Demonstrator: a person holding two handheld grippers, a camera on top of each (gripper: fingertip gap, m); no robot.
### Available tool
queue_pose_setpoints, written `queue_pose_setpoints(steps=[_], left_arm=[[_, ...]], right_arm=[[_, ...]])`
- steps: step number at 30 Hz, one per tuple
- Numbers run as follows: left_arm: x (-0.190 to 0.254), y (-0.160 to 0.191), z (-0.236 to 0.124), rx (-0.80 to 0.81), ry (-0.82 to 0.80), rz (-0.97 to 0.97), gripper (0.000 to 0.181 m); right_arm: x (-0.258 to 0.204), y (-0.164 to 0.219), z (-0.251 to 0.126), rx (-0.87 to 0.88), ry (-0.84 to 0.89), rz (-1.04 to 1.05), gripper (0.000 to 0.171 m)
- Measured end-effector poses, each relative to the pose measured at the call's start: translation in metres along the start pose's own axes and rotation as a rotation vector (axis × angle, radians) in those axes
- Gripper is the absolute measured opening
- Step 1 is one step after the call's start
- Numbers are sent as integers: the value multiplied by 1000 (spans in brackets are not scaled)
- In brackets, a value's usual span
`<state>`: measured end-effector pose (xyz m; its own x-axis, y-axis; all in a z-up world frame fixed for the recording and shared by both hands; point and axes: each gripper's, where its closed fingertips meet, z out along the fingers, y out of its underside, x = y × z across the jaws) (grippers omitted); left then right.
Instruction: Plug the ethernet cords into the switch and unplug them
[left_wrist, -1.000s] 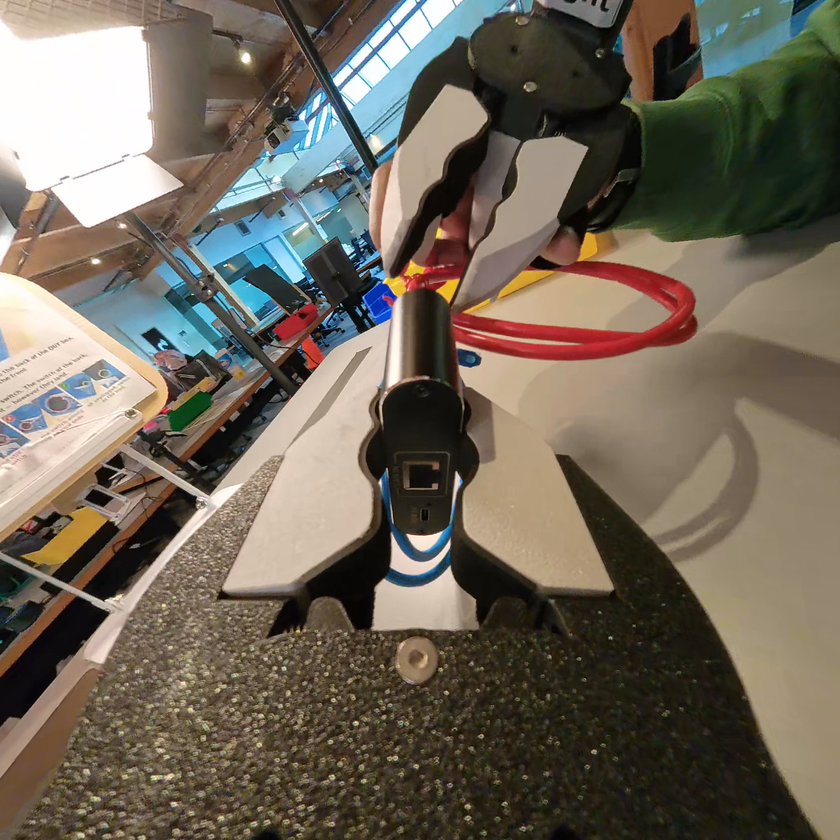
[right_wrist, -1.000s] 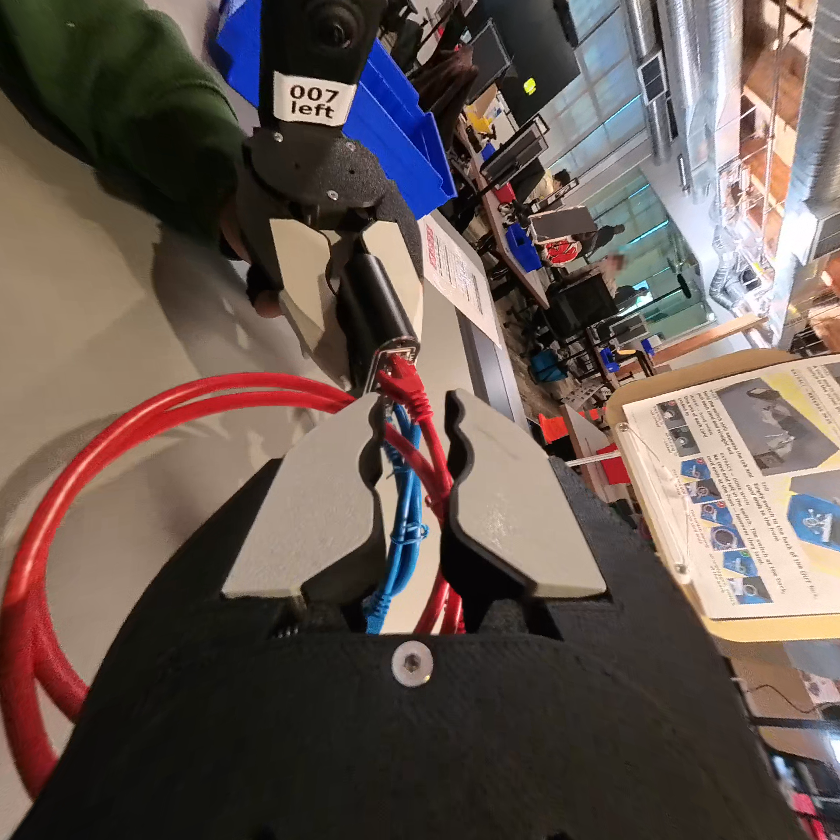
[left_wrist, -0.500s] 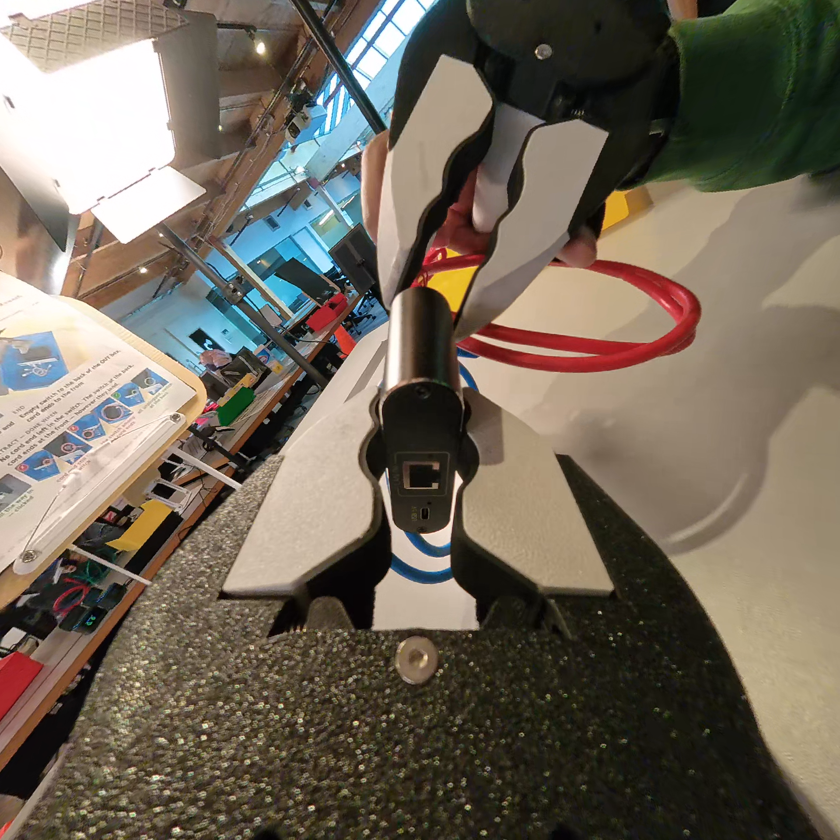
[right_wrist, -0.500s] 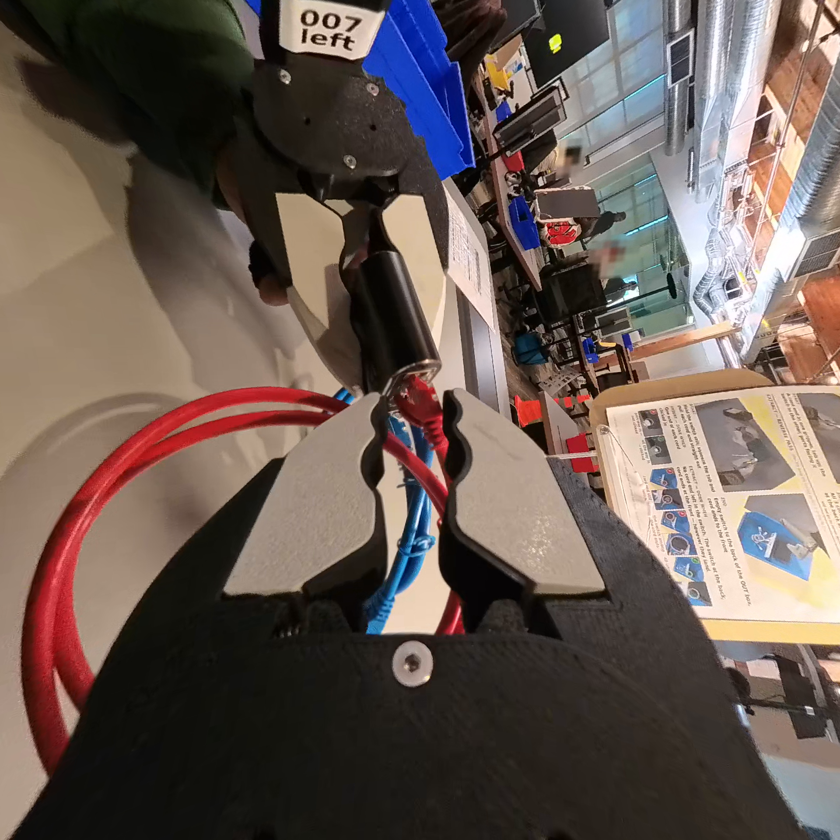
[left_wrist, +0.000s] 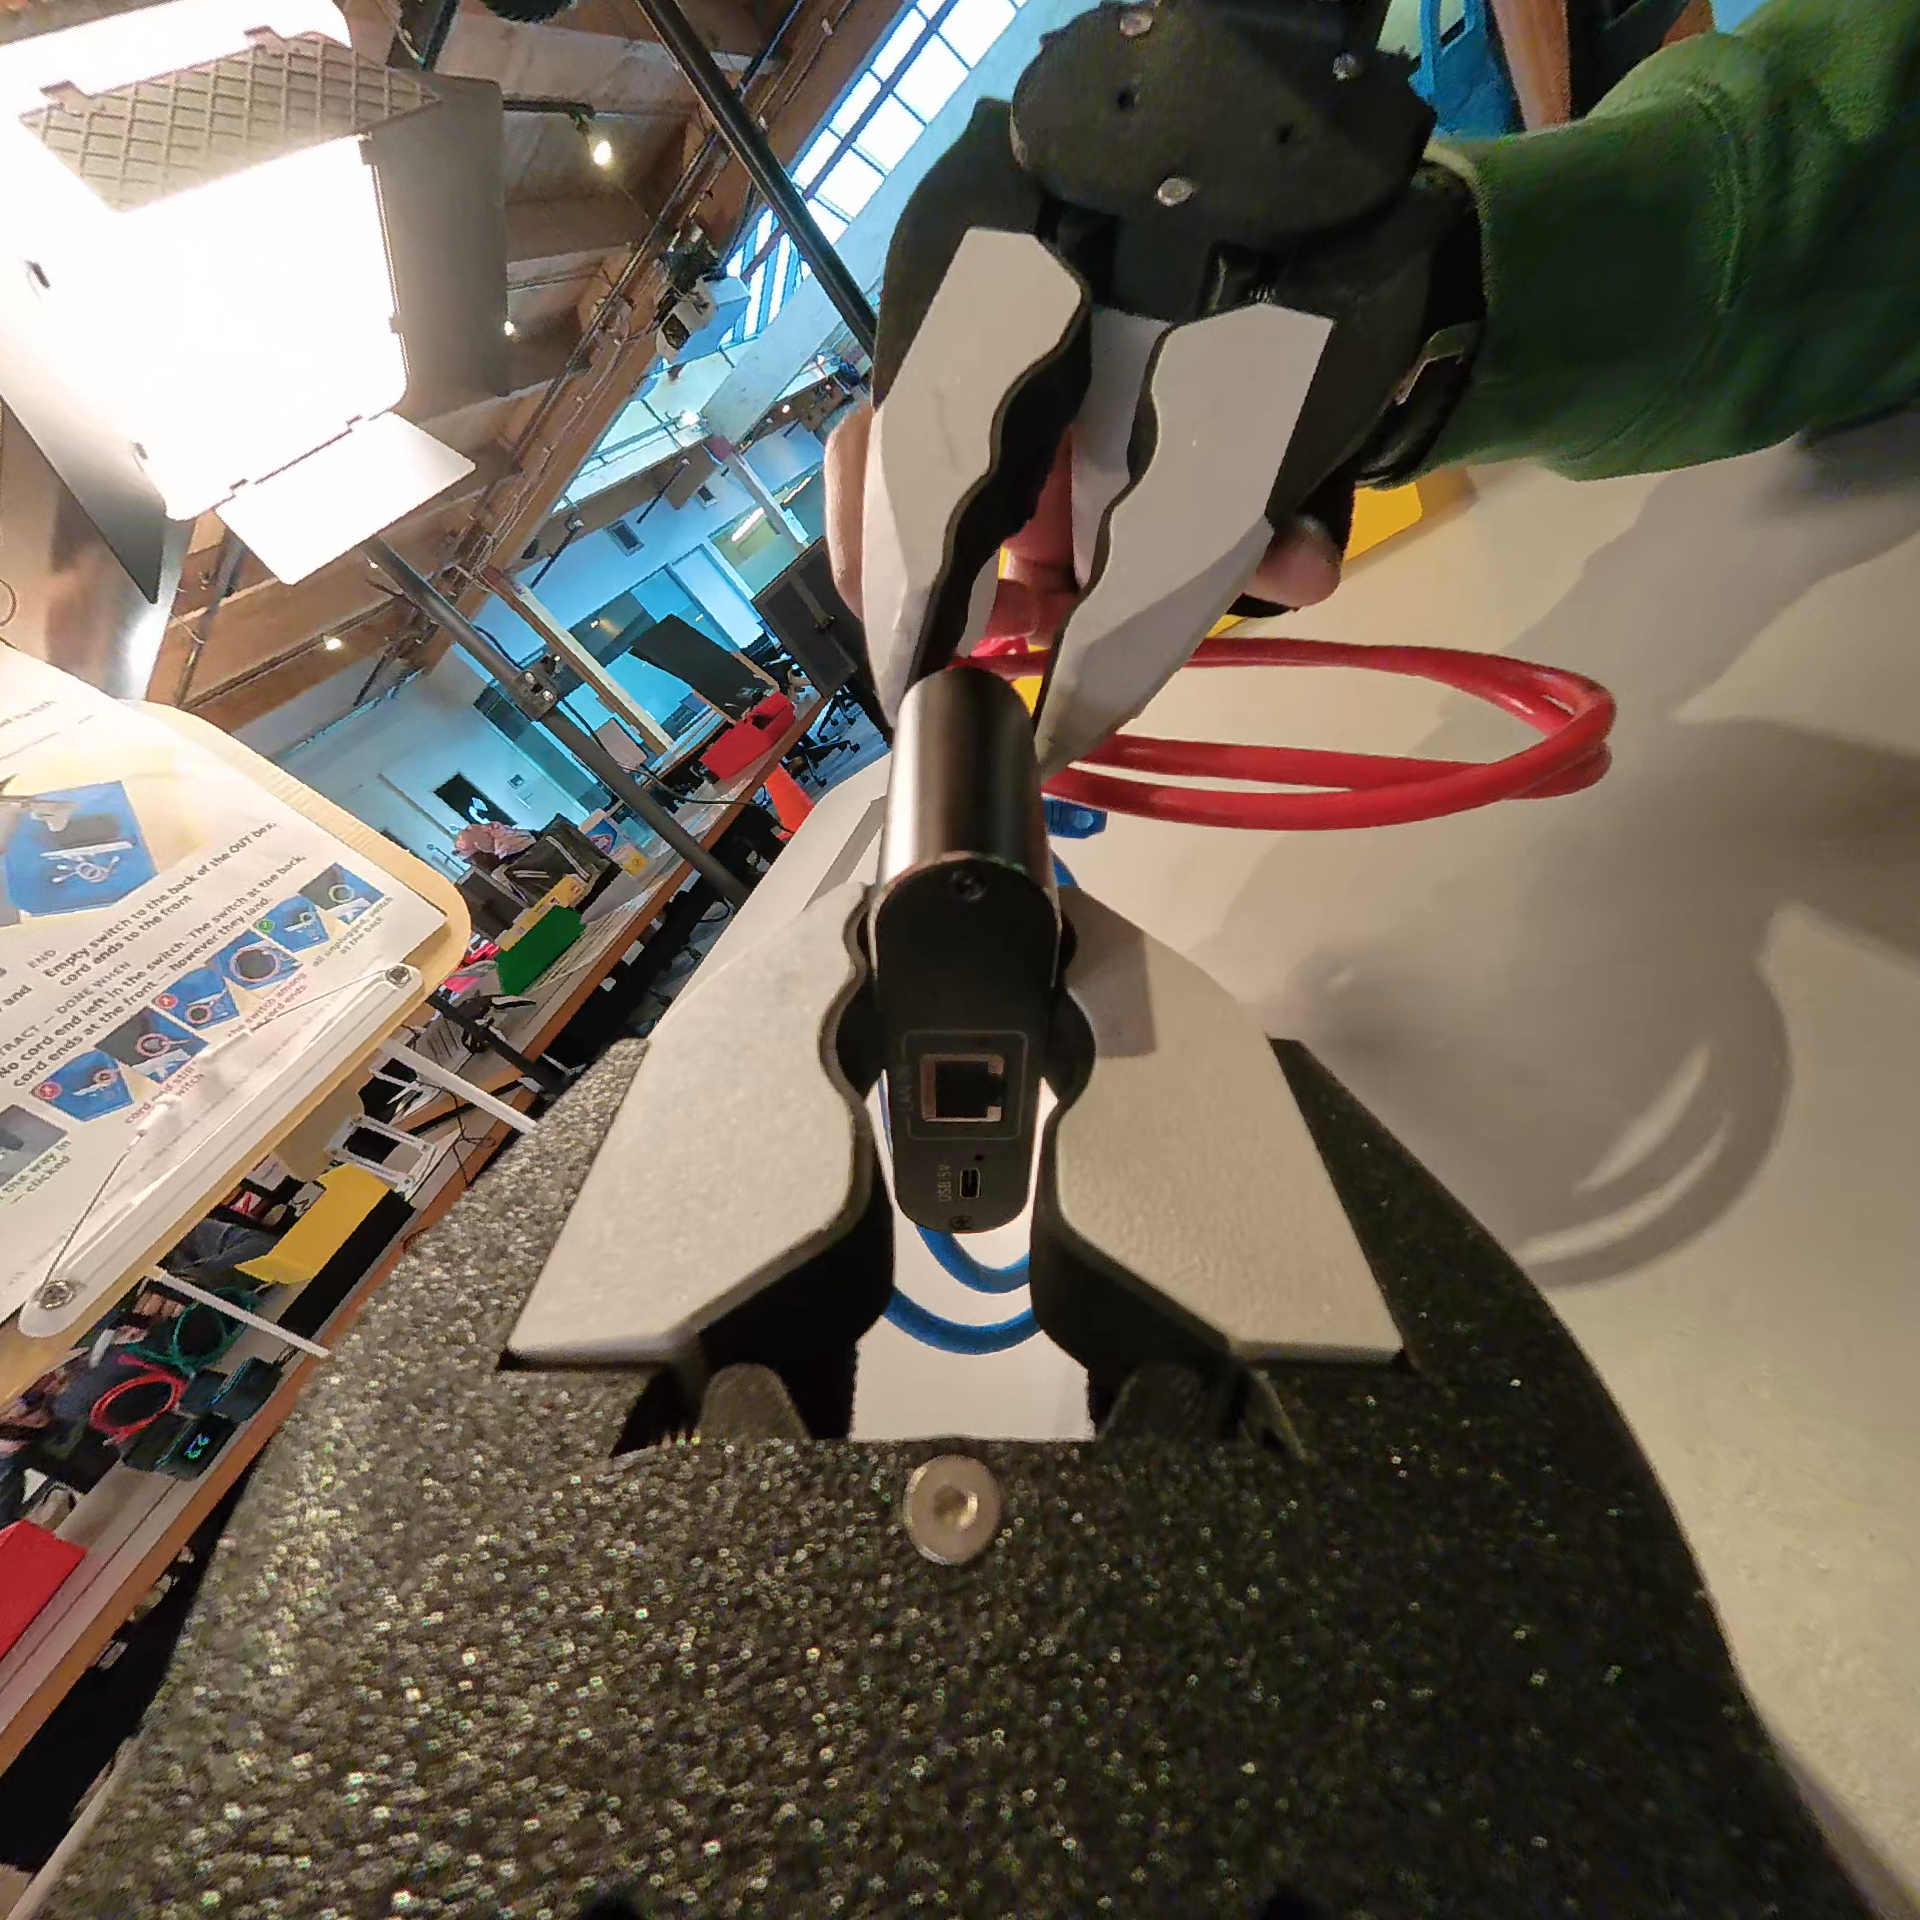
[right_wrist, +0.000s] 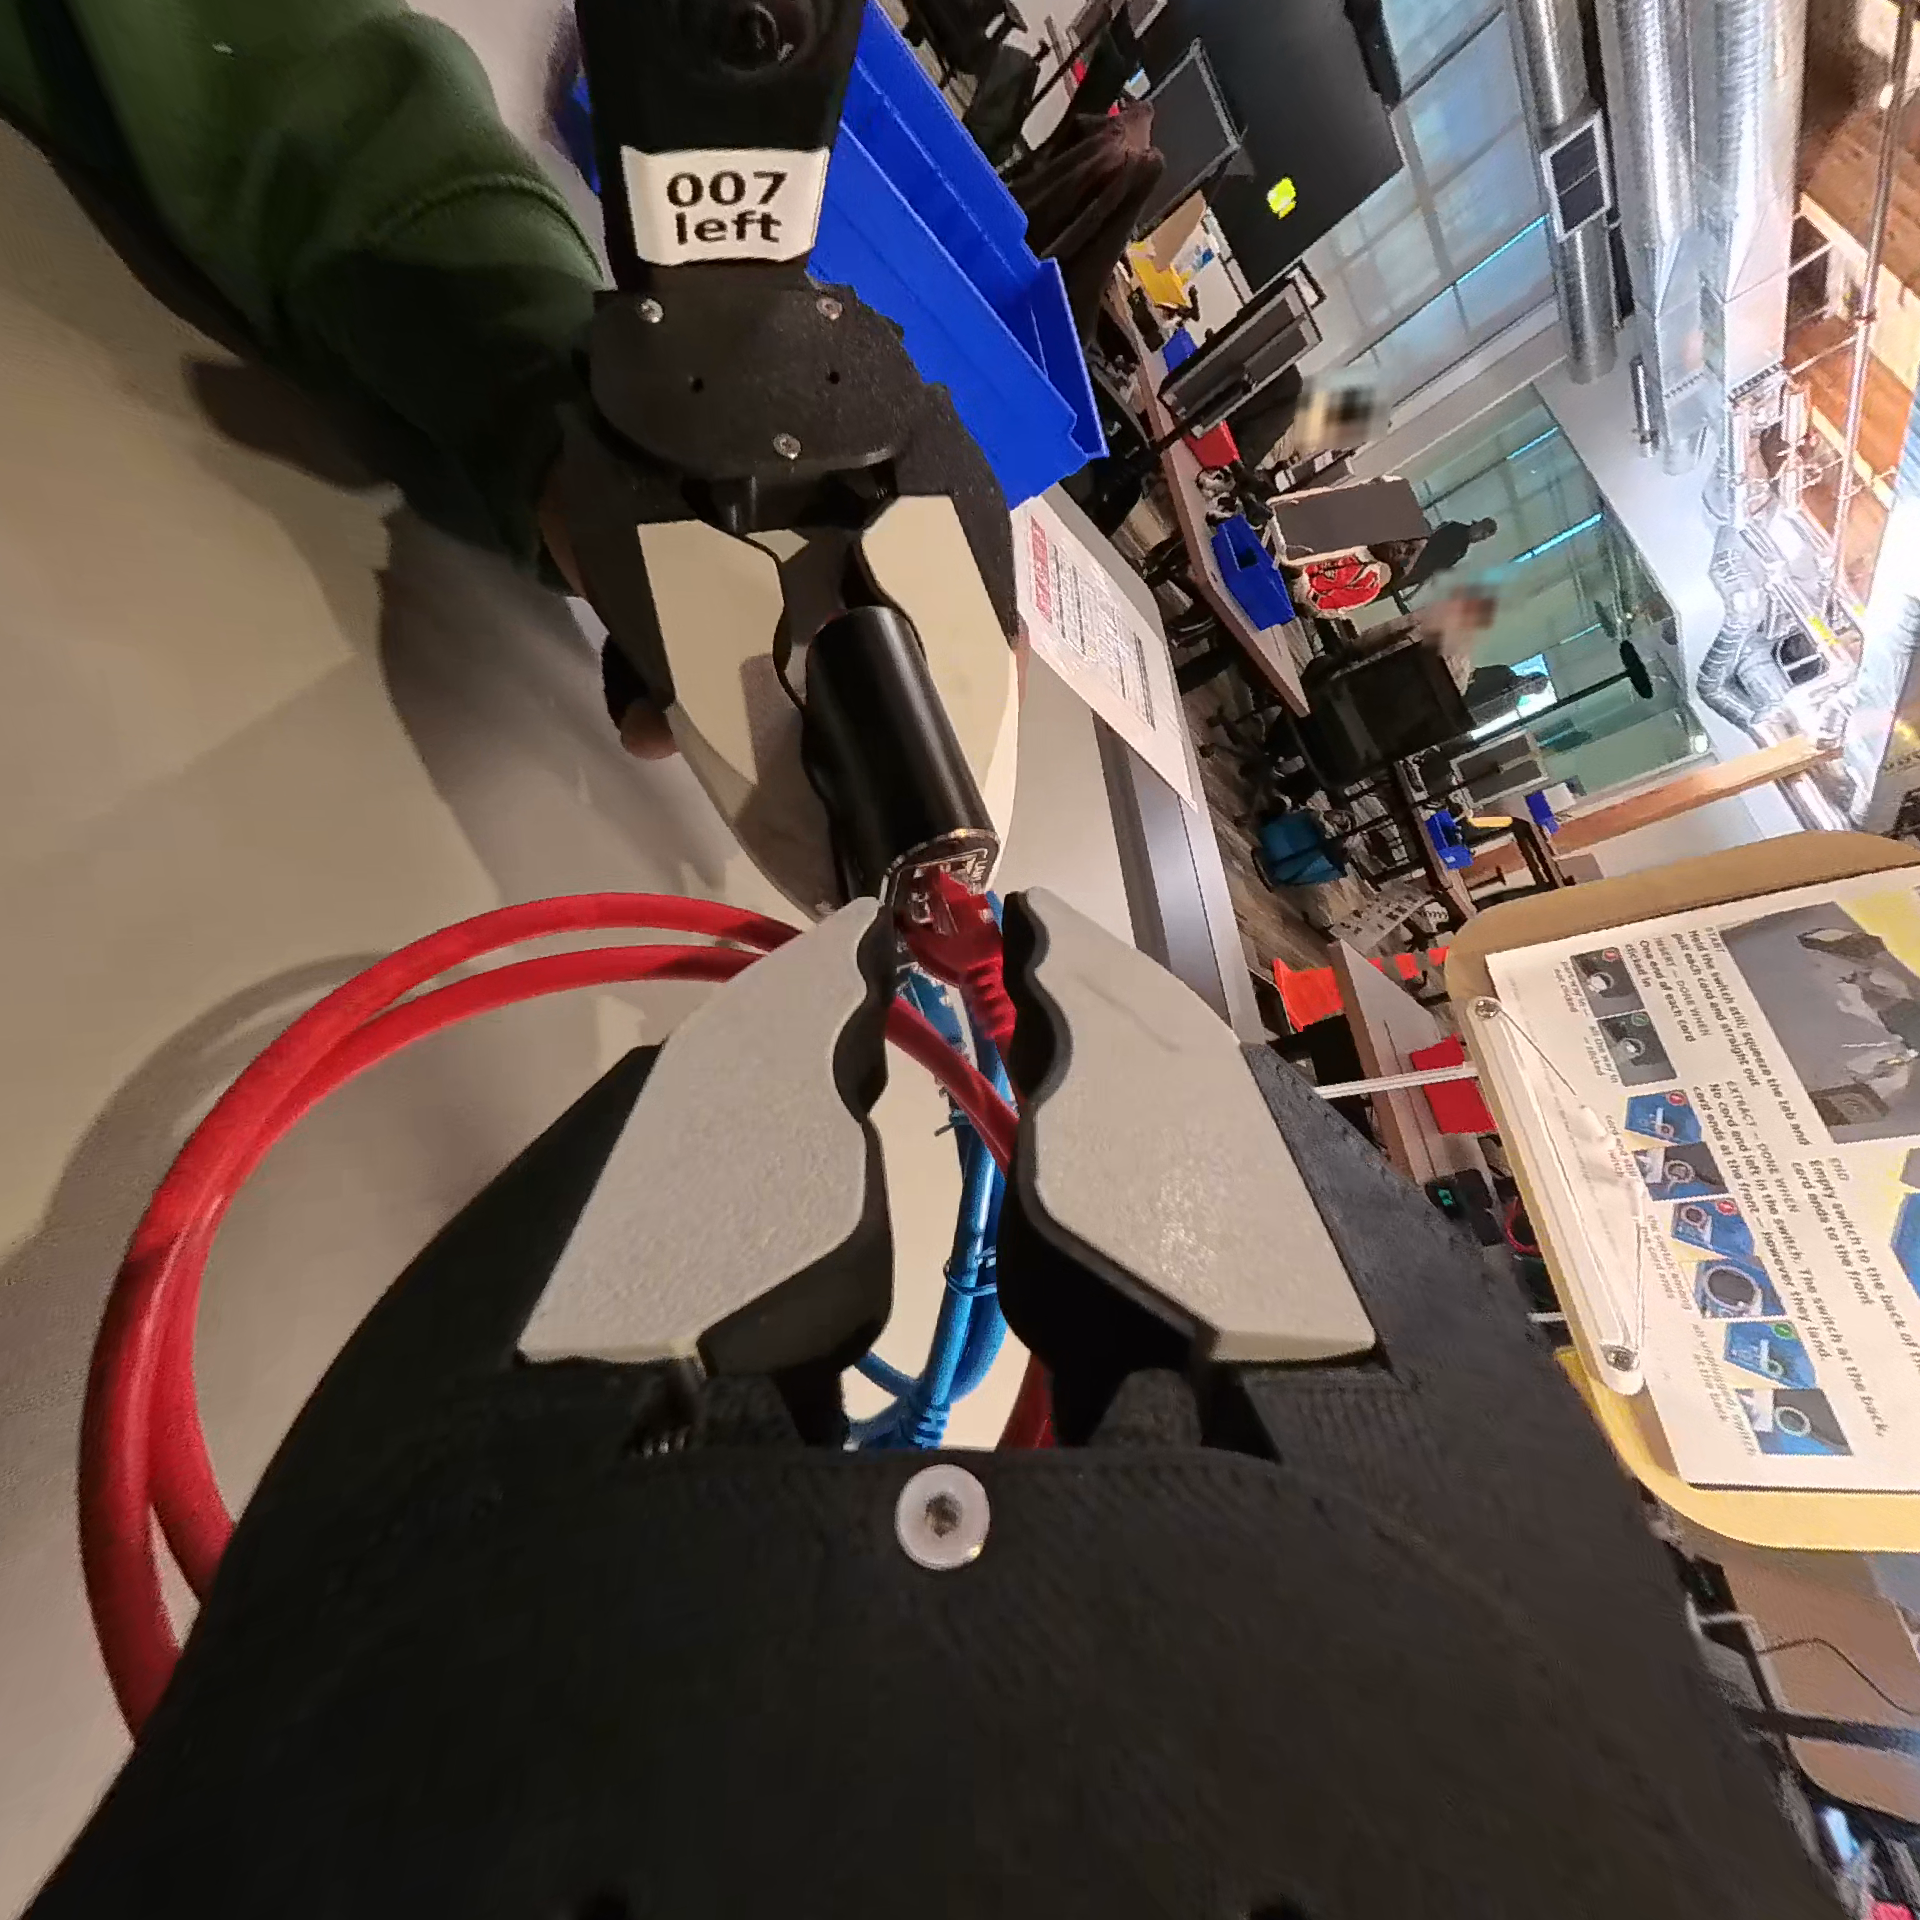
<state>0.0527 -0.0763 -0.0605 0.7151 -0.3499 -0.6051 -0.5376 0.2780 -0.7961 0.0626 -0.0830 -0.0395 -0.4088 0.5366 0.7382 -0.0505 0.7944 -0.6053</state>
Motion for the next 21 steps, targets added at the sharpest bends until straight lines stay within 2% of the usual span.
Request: queue_pose_setpoints(steps=[21], left_arm=[[4, -5, 2, 21, 11, -18, 29]], right_arm=[[-2, 1, -6, 13, 6, -43, 21]])
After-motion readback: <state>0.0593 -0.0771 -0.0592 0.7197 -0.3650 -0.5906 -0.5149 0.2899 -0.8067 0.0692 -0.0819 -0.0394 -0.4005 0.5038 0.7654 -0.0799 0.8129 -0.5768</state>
